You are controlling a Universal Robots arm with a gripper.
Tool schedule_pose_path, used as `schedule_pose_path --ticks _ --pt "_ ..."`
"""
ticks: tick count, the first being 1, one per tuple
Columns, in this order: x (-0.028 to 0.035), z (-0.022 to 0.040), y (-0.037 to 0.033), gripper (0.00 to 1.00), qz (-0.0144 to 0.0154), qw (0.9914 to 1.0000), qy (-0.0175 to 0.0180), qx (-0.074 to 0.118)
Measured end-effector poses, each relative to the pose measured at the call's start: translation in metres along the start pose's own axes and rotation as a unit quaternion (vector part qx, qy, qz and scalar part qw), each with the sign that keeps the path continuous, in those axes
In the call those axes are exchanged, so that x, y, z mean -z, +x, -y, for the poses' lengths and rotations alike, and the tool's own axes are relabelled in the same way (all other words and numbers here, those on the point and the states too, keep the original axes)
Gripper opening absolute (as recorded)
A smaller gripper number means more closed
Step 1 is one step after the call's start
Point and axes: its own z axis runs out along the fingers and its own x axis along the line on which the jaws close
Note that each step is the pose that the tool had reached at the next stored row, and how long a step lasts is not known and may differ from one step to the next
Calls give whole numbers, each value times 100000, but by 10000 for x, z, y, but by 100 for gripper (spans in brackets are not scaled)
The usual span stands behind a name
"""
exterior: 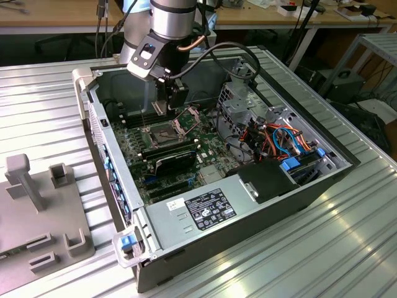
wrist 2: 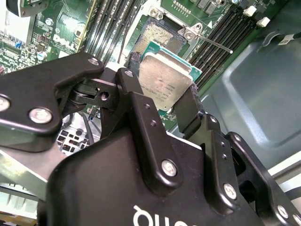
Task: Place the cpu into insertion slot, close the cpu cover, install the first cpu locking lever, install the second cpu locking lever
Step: 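Place the cpu into insertion slot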
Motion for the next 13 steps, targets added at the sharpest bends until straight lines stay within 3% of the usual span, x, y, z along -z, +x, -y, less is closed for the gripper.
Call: schedule_pose_path --ticks 7,13 --pt "-21 1 1 55 -9 100000 -4 2" --pt "-94 4 2 55 -4 100000 3 -1"
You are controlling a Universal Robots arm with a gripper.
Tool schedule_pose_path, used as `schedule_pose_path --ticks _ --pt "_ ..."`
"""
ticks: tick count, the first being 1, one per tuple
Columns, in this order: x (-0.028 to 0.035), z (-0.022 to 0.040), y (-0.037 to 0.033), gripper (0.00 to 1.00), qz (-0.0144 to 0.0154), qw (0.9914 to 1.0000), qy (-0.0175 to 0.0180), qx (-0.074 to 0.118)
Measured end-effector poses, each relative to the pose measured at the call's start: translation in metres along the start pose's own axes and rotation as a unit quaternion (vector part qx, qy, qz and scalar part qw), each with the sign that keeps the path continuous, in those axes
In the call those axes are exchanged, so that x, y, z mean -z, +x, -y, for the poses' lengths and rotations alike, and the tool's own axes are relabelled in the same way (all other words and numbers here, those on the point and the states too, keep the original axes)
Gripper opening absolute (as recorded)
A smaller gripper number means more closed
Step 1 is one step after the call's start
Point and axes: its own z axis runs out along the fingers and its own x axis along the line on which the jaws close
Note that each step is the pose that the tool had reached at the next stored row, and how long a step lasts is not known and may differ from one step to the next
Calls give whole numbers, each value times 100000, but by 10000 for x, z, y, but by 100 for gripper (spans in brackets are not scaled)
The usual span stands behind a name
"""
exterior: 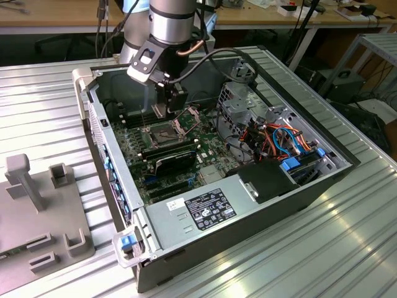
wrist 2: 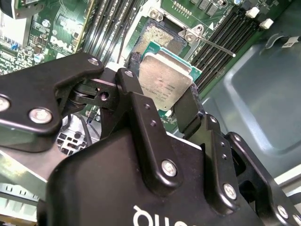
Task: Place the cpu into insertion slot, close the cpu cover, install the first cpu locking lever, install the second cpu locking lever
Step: 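Place the cpu into insertion slot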
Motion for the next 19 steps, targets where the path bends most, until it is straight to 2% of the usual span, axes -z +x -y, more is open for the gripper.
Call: schedule_pose_path --ticks 5,19 --pt "-115 5 3 55 2 100000 -4 1" --pt "-127 5 3 55 3 100000 -3 1"
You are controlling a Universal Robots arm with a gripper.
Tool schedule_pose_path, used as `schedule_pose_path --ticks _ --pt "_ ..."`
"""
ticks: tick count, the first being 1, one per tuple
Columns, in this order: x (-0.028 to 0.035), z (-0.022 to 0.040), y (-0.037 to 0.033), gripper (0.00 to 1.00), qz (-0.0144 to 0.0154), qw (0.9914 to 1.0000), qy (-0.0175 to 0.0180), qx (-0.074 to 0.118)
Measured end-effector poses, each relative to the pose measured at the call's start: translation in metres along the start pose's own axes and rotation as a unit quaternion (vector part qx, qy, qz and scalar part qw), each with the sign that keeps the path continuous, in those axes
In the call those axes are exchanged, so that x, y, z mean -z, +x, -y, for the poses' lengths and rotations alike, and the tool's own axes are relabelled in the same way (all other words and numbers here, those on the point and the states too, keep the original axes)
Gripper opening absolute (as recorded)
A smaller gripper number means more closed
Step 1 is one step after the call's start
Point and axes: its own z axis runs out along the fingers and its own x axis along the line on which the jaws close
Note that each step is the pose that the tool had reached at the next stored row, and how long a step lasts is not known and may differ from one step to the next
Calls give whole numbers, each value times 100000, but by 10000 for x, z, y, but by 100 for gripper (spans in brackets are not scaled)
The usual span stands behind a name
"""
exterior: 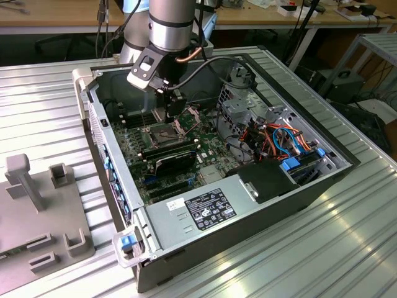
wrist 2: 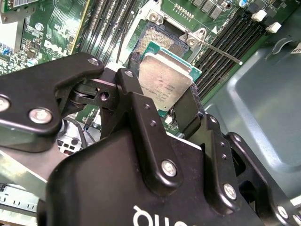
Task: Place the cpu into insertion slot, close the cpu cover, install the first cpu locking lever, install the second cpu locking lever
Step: 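Place the cpu into insertion slot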
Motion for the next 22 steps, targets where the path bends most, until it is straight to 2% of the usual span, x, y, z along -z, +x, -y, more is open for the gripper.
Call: schedule_pose_path --ticks 4,8,11,15,18,22 --pt "-54 2 23 55 6 100000 3 -2" --pt "-150 7 112 55 -12 100000 -9 141" --pt "-217 5 114 55 -55 99993 -25 1163" --pt "-293 -4 115 55 -58 99992 -21 1285" --pt "-407 -6 108 55 -51 99994 -19 1072" --pt "-500 -2 83 55 -34 99997 -9 729"
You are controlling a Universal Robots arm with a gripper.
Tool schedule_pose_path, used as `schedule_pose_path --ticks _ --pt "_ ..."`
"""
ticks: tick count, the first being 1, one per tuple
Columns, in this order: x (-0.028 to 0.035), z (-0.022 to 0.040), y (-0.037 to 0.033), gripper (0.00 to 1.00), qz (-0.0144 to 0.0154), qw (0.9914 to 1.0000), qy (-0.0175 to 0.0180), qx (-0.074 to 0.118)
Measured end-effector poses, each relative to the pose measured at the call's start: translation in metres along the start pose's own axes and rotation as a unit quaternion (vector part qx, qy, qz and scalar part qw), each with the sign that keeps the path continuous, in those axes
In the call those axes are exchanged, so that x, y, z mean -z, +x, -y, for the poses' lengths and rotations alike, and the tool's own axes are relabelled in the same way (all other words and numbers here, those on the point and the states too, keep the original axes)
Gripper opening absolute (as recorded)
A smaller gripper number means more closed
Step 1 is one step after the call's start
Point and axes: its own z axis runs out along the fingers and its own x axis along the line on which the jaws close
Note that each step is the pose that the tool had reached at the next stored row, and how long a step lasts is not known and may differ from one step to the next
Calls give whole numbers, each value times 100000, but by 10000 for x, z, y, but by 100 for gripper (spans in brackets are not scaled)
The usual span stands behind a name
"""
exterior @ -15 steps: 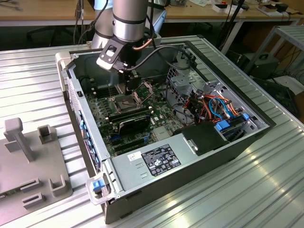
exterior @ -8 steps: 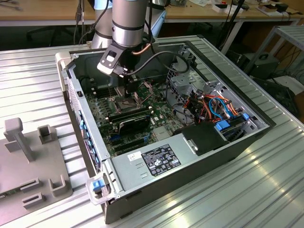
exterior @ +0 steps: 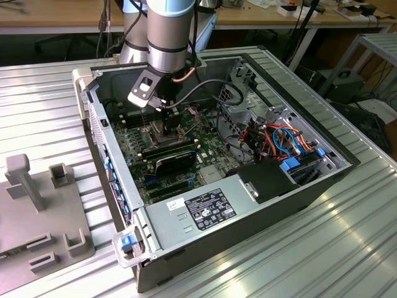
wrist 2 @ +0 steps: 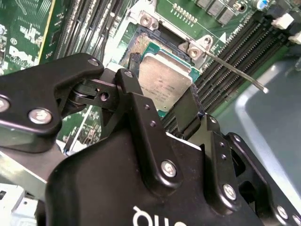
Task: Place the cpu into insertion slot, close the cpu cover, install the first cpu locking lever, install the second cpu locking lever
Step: 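Place the cpu into insertion slot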
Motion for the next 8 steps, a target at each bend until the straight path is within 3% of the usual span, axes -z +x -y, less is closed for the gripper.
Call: schedule_pose_path --ticks 8 --pt "-105 -5 -4 55 15 99999 49 -351"
